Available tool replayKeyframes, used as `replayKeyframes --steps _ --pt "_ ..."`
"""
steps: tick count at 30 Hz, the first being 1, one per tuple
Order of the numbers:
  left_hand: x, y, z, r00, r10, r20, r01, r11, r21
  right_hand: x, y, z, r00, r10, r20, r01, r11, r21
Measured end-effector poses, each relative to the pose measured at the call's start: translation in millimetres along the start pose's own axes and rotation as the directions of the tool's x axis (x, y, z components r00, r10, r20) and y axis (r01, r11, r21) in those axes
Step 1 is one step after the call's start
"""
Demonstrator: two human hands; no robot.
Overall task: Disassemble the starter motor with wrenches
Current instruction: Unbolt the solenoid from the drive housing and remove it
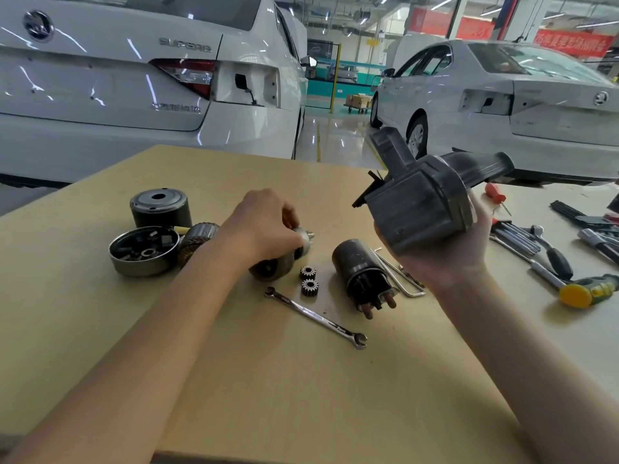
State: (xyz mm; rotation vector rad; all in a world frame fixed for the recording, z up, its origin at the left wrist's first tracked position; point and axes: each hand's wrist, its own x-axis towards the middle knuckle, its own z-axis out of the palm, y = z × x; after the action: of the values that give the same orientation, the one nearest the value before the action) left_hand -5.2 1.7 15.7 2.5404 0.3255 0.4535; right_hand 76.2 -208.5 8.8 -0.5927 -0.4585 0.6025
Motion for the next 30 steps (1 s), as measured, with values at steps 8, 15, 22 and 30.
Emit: replayKeyframes --steps 8,15,22,30 --pt "-6.7 7.7 -1.5 0.962 0.142 -0.232 -0.129 0.989 0.071 -1.9 4.8 1.7 1.000 0.009 0.012 -0.008 0.996 -0.093" --pt "-21.6 48.3 18.5 0.967 0.237 -0.090 -0.193 0.459 -0.868 -2.9 1.8 2.7 0.981 0.071 0.180 -0.048 0.991 -0.127" --pt "-21.9 52.5 34.8 0.994 0.106 -0.033 -0.062 0.280 -0.958 0.8 2.1 1.3 0.997 0.056 0.052 -0.044 0.979 -0.199" --pt "-18.0 47.4 29.4 1.000 -0.008 -0.030 -0.026 0.294 -0.956 2.7 -1.0 0.3 0.995 0.088 -0.045 -0.094 0.982 -0.164"
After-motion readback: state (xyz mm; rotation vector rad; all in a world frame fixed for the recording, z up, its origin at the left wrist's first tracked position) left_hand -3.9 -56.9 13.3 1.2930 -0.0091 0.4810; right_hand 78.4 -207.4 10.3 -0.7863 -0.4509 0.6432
